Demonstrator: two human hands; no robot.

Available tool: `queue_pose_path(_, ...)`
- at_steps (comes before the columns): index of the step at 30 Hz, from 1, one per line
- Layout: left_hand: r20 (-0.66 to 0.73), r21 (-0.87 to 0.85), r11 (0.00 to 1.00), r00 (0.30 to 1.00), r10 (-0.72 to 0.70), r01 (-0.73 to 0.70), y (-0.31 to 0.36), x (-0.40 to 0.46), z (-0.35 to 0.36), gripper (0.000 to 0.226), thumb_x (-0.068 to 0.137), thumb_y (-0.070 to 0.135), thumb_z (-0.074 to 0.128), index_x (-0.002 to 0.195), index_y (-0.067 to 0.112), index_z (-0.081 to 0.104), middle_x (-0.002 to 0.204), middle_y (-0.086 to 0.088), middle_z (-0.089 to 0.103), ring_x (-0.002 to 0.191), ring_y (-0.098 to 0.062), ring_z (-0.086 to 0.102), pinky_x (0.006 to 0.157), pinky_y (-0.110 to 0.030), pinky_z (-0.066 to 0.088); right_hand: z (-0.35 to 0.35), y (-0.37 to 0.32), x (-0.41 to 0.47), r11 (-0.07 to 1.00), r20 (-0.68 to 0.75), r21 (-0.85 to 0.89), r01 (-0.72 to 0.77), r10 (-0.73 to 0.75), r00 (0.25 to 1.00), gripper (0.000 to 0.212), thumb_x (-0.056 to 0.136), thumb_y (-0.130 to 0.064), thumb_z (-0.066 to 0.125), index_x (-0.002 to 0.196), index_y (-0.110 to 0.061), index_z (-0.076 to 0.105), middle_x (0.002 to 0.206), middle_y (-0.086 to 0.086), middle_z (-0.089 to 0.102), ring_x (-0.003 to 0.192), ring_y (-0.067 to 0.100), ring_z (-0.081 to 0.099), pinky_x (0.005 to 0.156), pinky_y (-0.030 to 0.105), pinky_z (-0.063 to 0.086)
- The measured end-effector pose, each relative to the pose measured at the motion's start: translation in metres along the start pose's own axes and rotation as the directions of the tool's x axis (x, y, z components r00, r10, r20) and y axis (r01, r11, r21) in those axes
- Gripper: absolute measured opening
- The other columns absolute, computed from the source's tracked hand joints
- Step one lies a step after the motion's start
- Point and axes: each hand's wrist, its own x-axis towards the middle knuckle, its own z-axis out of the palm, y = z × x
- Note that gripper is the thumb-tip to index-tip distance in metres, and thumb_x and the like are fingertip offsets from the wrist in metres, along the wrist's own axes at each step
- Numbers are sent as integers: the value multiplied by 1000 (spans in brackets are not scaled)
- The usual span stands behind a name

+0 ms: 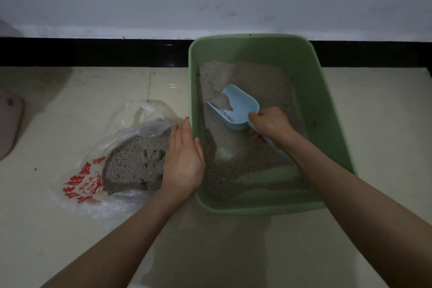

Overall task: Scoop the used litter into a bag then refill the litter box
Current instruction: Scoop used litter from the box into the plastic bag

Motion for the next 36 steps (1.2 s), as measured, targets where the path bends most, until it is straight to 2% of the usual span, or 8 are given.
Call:
queue_pose_path(3, 4, 4, 1000, 1000, -16, 16, 1, 0, -1, 51, 100, 22, 24, 147, 8, 12, 153, -14, 20, 144, -25, 10, 117, -37, 12, 13, -13, 10, 997, -19, 72, -40, 41, 999, 35, 93, -21, 47, 108, 8, 61, 63, 9, 59, 54, 19, 55, 49, 26, 44)
queue_pose_path(6, 3, 3, 1000, 1000, -21, 21, 3, 0, -2, 51, 100, 21, 25, 147, 7, 12, 153, -14, 21, 144, -25, 10, 117, -36, 12, 25, -14, 15, 991, -42, 123, -44, 50, 998, 32, 92, -22, 48, 96, 6, 64, 61, 8, 58, 54, 19, 55, 56, 29, 47)
queue_pose_path(15, -6, -12, 1000, 1000, -11, 11, 2, 0, 0, 51, 100, 20, 25, 147, 8, 12, 152, -13, 22, 144, -24, 10, 116, -35, 11, 14, 6, 10, 992, -90, 127, 15, -4, 996, 25, 91, -22, 49, 68, -13, 55, 62, 6, 58, 53, 16, 53, 56, 30, 46)
queue_pose_path(21, -12, -29, 999, 1000, -13, 12, 2, -1, 1, 51, 99, 19, 26, 147, 6, 13, 152, -14, 22, 144, -25, 10, 116, -36, 12, 25, -15, 23, 996, -113, 86, 15, -5, 994, 30, 88, -25, 49, 87, 0, 66, 79, 15, 66, 67, 25, 61, 72, 44, 56)
queue_pose_path(26, -19, -43, 999, 1000, -19, 18, 4, -1, 0, 51, 99, 18, 26, 147, 6, 14, 152, -14, 23, 144, -24, 11, 115, -37, 14, 31, -15, 32, 990, -143, 133, 38, -19, 990, 33, 89, -23, 48, 95, 6, 65, 91, 25, 68, 67, 24, 57, 68, 42, 53)
queue_pose_path(29, -21, -46, 999, 1000, -17, 16, 5, -3, 0, 51, 100, 19, 26, 147, 7, 13, 152, -14, 23, 144, -25, 11, 115, -37, 15, 34, -11, 32, 985, -144, 170, 34, -9, 990, 33, 90, -22, 48, 97, 5, 65, 83, 24, 67, 66, 23, 55, 64, 34, 46)
queue_pose_path(33, -16, -51, 999, 1000, -19, 18, 4, -3, 1, 51, 100, 19, 25, 148, 8, 12, 152, -13, 23, 144, -24, 10, 115, -38, 15, 42, -20, 36, 960, -136, 281, -4, 44, 990, 31, 89, -20, 48, 96, 6, 65, 73, 14, 60, 62, 22, 55, 62, 33, 45)
queue_pose_path(36, -16, -61, 998, 1000, -8, 7, 4, -2, 2, 51, 100, 19, 26, 147, 8, 13, 151, -13, 24, 144, -24, 10, 115, -38, 15, 47, -34, 38, 924, -107, 377, -60, 108, 988, 28, 88, -16, 47, 96, 6, 64, 66, 11, 59, 54, 21, 53, 50, 26, 42)
